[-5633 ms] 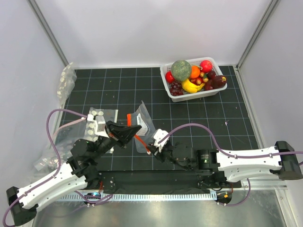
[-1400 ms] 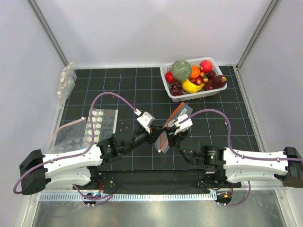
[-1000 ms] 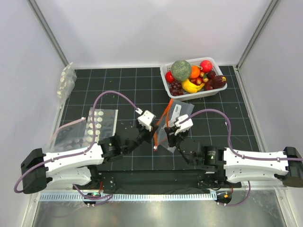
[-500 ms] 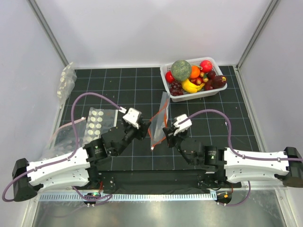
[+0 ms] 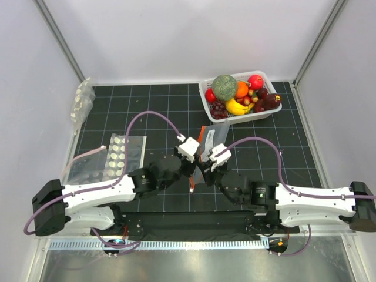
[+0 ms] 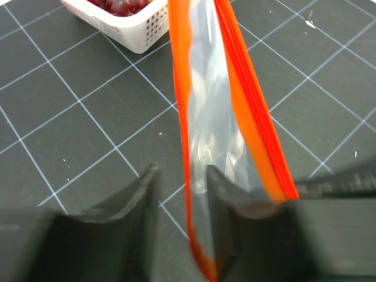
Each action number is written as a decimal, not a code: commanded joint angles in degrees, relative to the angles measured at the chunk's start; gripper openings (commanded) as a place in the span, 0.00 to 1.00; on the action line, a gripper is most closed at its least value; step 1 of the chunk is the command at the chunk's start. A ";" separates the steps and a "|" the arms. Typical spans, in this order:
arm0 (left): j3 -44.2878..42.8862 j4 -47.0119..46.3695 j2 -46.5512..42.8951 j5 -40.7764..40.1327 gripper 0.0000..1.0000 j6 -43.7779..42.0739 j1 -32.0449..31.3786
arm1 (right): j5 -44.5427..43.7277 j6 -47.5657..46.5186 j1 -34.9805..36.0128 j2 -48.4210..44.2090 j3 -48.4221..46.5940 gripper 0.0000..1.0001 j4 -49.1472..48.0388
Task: Place the food in the zip-top bag and seal the zipper
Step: Open the zipper of the food storage bag.
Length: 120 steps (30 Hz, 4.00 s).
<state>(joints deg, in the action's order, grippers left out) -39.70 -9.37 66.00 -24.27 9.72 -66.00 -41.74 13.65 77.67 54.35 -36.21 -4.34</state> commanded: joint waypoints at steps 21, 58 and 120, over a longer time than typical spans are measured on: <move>-24.10 41.78 -1.84 -19.50 0.00 3.73 -0.98 | 11.21 17.81 -24.22 -0.32 2.90 0.03 -0.49; -28.67 49.44 14.15 -24.50 0.00 8.48 4.47 | 30.74 23.71 -39.70 18.34 2.02 0.50 -6.64; -31.75 39.16 22.86 -18.20 0.57 7.07 12.21 | 48.77 18.52 -36.45 42.07 -16.88 0.01 -13.33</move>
<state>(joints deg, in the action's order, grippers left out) -69.19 31.62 88.12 -46.09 17.37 -54.26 8.25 33.65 40.82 97.73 -51.16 -17.06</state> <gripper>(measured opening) 0.557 0.038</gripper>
